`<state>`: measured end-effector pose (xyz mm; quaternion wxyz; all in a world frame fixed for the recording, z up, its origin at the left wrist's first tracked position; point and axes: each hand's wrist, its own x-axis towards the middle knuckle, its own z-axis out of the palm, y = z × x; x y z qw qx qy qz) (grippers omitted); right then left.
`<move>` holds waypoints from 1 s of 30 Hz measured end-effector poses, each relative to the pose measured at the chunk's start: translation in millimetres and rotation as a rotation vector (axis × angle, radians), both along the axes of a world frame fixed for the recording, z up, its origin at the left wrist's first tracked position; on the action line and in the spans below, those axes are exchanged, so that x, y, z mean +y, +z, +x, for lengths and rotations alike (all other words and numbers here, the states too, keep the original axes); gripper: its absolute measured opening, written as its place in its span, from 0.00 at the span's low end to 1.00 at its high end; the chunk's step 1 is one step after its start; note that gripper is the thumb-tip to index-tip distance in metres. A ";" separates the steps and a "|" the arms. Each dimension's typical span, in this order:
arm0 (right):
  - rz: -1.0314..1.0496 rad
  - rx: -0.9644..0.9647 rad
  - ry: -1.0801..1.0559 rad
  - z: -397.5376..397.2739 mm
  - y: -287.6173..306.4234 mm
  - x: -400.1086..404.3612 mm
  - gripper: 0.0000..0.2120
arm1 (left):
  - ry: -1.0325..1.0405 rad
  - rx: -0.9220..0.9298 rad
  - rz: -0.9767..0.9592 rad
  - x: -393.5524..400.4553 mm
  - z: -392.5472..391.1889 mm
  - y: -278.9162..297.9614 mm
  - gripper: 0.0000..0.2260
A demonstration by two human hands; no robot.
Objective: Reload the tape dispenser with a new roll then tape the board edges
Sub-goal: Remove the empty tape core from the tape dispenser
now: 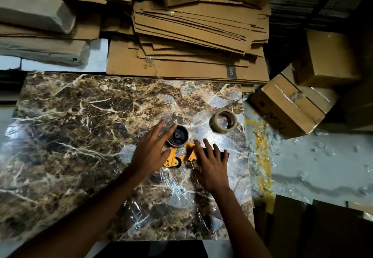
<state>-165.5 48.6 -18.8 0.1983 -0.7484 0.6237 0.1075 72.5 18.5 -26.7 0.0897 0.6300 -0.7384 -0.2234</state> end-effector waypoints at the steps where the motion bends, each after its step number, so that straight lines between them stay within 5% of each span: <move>1: 0.009 -0.007 0.005 -2.4 -2.7 -2.2 0.52 | -0.017 -0.029 0.003 -6.1 -1.0 -1.1 0.42; 7: -0.051 -0.042 0.086 -6.1 -21.7 -7.6 0.51 | -0.185 -0.218 0.011 -33.8 -13.7 -9.5 0.45; 13: -0.149 -0.145 0.270 -8.4 -30.6 -20.4 0.44 | -0.242 -0.108 0.032 -38.2 -18.0 -20.6 0.37; 21: -0.188 -0.155 0.289 -13.3 -45.3 -31.9 0.55 | -0.162 -0.011 0.034 -36.9 -24.6 -19.0 0.37; 30: -0.189 -0.141 0.314 -18.0 -55.3 -31.4 0.54 | -0.133 0.108 0.105 -39.3 -1.5 -25.6 0.45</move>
